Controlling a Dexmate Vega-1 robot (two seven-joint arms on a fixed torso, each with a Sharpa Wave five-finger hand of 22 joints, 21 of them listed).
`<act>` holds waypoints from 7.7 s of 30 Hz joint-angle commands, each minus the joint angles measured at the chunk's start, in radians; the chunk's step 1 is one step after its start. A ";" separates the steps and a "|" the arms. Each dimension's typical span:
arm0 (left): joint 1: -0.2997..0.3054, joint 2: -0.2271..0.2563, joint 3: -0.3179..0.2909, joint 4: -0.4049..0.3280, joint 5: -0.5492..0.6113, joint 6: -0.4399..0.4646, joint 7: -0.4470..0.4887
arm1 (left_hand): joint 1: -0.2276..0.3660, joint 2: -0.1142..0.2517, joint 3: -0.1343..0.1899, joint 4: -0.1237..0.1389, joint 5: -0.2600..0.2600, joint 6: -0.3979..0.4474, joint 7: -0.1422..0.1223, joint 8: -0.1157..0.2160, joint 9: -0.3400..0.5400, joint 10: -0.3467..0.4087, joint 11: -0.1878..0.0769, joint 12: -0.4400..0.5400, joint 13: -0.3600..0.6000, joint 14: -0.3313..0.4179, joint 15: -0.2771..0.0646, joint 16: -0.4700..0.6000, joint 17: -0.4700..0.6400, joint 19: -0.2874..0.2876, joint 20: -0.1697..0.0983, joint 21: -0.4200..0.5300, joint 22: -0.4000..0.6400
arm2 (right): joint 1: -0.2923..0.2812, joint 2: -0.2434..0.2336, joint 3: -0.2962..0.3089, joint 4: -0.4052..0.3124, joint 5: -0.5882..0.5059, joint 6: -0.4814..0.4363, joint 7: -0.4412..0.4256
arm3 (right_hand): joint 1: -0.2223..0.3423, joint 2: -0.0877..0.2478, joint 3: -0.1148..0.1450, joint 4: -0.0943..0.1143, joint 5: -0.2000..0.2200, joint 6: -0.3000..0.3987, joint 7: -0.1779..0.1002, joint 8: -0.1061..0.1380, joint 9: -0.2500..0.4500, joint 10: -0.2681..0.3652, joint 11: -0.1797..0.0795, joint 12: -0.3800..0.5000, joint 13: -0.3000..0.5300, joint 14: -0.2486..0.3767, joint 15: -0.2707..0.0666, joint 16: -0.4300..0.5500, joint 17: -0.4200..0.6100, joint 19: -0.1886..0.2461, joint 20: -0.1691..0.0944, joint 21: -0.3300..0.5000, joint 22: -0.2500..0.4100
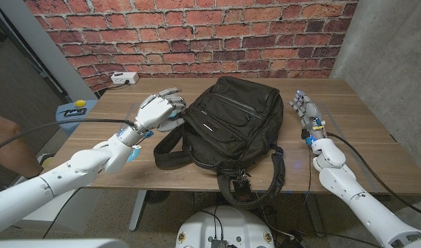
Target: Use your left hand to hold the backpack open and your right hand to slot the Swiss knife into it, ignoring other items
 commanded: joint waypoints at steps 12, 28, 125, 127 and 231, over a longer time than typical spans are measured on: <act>-0.034 -0.036 -0.034 0.019 -0.069 -0.071 -0.054 | 0.086 0.095 0.007 -0.009 -0.005 0.009 0.000 0.016 -0.002 0.008 -0.006 0.010 0.012 0.007 -0.005 -0.005 0.012 0.005 -0.005 0.003 0.001 | -0.088 -0.100 0.010 -0.169 -0.054 -0.079 -0.062 | 0.017 -0.003 0.007 -0.003 0.005 0.005 0.007 -0.006 0.003 -0.003 0.004 -0.001 0.004 0.000 -0.022 0.002 0.002 0.012 -0.016 0.006 0.004; -0.059 -0.063 -0.069 0.024 -0.158 -0.118 -0.132 | 0.083 0.093 0.006 -0.009 -0.006 0.007 -0.004 0.022 -0.009 0.005 -0.007 0.010 0.022 0.005 -0.010 -0.011 0.020 0.003 -0.011 0.003 0.001 | -0.136 -0.192 0.016 -0.295 -0.138 -0.173 -0.127 | 0.034 -0.006 0.013 -0.015 0.007 0.008 0.010 -0.005 0.002 -0.002 0.008 0.000 0.004 0.002 -0.017 0.000 -0.002 0.023 -0.016 0.009 0.003; -0.210 -0.302 -0.076 -0.065 -0.728 -0.003 -0.754 | 0.125 0.064 0.023 -0.026 0.026 0.059 0.035 0.085 -0.025 0.076 0.014 0.051 0.091 0.037 0.011 -0.016 0.071 -0.007 -0.004 0.013 0.011 | -0.390 -0.387 0.134 -0.679 -0.340 -0.550 -0.307 | 0.076 -0.014 0.020 -0.025 0.006 0.010 0.025 -0.006 0.001 -0.007 0.023 0.001 0.006 0.013 -0.002 0.002 0.000 0.040 -0.013 0.008 0.003; -0.214 -0.303 -0.075 -0.061 -0.731 -0.004 -0.756 | 0.124 0.064 0.023 -0.025 0.027 0.060 0.037 0.084 -0.027 0.077 0.015 0.051 0.091 0.039 0.011 -0.017 0.071 -0.007 -0.004 0.013 0.011 | -0.396 -0.395 0.137 -0.697 -0.348 -0.578 -0.317 | 0.076 -0.015 0.020 -0.025 0.006 0.010 0.024 -0.006 0.001 -0.006 0.023 0.001 0.006 0.015 0.000 0.003 -0.001 0.040 -0.011 0.007 0.003; -0.379 -0.406 -0.036 0.051 -0.865 0.097 -0.732 | 0.129 0.062 0.031 -0.023 0.041 0.052 0.044 0.104 -0.024 0.081 0.021 0.045 0.105 0.053 0.016 -0.028 0.091 -0.030 -0.002 0.018 0.015 | -0.568 -0.632 0.248 -1.123 -0.601 -1.430 -0.322 | 0.168 -0.088 0.008 -0.040 0.003 0.066 0.053 0.006 0.001 0.077 0.056 0.022 0.013 0.069 0.016 0.006 -0.009 0.092 0.029 0.013 0.002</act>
